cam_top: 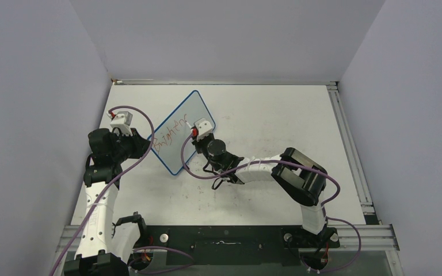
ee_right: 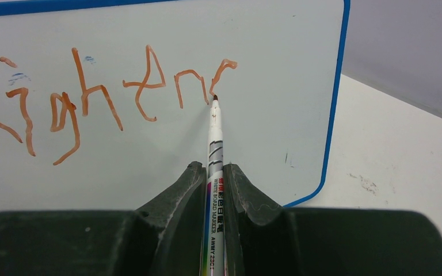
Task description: Write a sentence on the whiteboard
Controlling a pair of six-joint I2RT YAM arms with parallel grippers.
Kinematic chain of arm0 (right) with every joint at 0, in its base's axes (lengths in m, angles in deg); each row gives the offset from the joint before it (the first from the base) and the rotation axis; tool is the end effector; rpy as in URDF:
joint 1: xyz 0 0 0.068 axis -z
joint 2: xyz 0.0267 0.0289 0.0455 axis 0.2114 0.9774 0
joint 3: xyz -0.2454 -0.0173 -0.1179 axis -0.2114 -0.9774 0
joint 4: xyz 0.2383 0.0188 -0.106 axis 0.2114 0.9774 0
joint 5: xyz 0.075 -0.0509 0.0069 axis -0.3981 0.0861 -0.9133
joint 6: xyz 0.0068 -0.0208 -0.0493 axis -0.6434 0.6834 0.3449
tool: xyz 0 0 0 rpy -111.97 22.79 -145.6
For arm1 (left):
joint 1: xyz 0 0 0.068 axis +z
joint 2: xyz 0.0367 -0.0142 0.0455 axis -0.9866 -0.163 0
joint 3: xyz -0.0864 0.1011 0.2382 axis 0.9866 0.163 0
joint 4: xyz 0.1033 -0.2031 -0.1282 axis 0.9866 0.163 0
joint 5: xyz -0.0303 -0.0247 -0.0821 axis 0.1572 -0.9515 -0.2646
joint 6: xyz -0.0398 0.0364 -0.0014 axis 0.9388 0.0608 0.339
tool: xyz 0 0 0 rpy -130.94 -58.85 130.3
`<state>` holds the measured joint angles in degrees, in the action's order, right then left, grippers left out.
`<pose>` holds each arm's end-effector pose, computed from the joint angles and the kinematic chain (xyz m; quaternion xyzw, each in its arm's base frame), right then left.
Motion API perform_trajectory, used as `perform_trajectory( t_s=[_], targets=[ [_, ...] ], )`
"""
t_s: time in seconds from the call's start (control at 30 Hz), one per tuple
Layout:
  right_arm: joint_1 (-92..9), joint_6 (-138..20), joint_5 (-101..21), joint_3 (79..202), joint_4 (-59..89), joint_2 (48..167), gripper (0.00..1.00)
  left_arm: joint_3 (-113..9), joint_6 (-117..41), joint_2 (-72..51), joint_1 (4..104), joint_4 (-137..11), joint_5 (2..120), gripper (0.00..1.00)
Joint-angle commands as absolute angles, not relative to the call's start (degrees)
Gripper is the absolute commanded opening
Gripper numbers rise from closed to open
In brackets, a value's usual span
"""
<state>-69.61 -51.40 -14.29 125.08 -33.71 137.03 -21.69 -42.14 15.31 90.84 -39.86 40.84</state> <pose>0.2367 0.3499 0.2054 -0.2530 0.6744 0.2256 0.6559 0.1905 0.0171 0.2912 0.0003 0.8423 -0.1981 0.5014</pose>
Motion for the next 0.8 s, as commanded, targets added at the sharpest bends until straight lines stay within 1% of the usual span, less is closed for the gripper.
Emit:
perform_trajectory(
  t_s=[0.0, 0.3, 0.57, 0.77],
  targets=[
    [-69.34, -52.11, -13.67, 126.17, -33.59, 137.57, 0.05, -21.79, -42.80, 15.68, 90.74, -38.98, 41.65, 0.00],
    [-68.81, -52.29, -12.48, 126.86, -32.89, 137.53, 0.05, -21.82, -42.80, 15.68, 90.77, -38.97, 41.71, 0.00],
    [-68.81, -52.03, -13.64, 122.37, -35.96, 132.24, 0.05, -21.77, -42.80, 15.68, 90.80, -39.01, 41.69, 0.00],
    [-68.89, -51.47, -14.29, 122.74, -36.79, 132.07, 0.05, -21.78, -42.80, 15.68, 90.78, -38.99, 41.78, 0.00]
  ],
)
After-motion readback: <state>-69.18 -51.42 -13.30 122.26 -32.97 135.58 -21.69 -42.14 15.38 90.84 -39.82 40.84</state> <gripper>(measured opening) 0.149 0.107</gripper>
